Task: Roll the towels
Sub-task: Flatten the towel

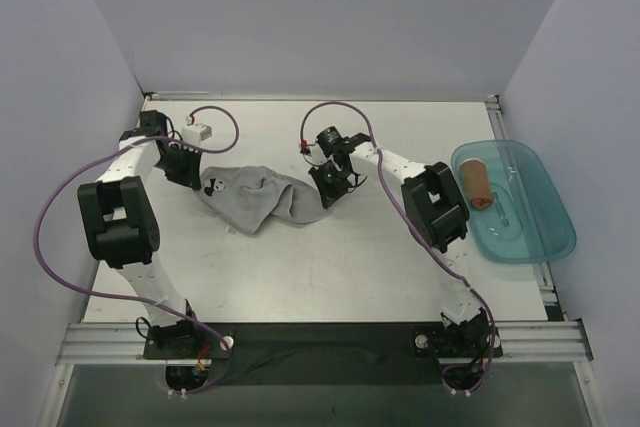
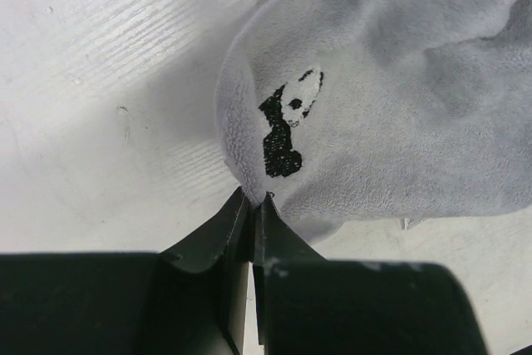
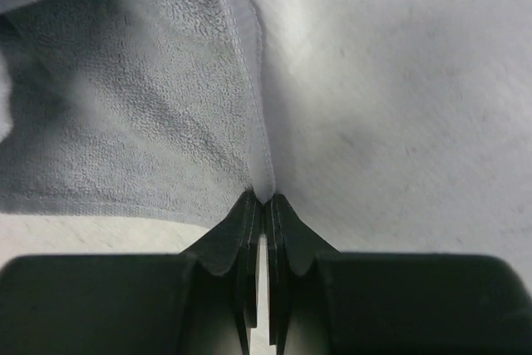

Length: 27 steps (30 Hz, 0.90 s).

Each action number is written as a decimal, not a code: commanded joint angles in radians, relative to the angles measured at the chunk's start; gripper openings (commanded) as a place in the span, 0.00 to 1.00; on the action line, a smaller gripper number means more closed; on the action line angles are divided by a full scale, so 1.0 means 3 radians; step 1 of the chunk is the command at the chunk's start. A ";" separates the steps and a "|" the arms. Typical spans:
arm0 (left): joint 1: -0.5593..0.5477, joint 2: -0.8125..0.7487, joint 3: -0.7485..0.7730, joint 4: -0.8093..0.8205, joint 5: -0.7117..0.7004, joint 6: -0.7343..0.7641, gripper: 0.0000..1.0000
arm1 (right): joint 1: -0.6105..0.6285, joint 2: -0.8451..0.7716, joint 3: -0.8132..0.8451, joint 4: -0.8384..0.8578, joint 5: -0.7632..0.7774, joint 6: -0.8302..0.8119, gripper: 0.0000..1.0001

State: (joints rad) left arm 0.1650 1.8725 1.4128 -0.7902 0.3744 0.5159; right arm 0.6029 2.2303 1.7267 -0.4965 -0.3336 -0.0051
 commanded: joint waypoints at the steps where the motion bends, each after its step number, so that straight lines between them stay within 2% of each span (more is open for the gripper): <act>1: 0.0043 -0.0054 0.0189 -0.0015 0.0071 -0.0063 0.00 | -0.0128 -0.0397 -0.0274 -0.0288 0.0339 -0.0238 0.00; 8: 0.0084 -0.0223 0.0332 -0.0020 0.0061 0.0019 0.00 | -0.0582 -0.0986 -0.0448 -0.0349 0.0565 -0.0519 0.00; 18: 0.0084 -0.0448 0.0588 -0.0035 0.0342 -0.0027 0.00 | -0.0808 -0.1518 -0.0499 -0.0431 0.0662 -0.0903 0.00; 21: 0.0048 -0.0398 0.0715 -0.0137 0.0210 0.0003 0.00 | -0.0869 -0.1590 -0.0499 -0.0533 0.0596 -0.0898 0.00; 23: 0.0053 -0.0285 0.0741 -0.0362 0.0158 0.0085 0.00 | -0.0900 -0.1636 -0.0616 -0.0605 0.0540 -0.0878 0.00; 27: 0.0074 -0.0264 0.0537 -0.0429 0.0138 0.0192 0.00 | -0.0885 -0.1789 -0.1086 -0.0676 0.0336 -0.0811 0.00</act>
State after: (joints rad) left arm 0.1825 1.7943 1.5932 -0.8616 0.4183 0.5293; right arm 0.3405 1.7500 1.4807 -0.6022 -0.1848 -0.2478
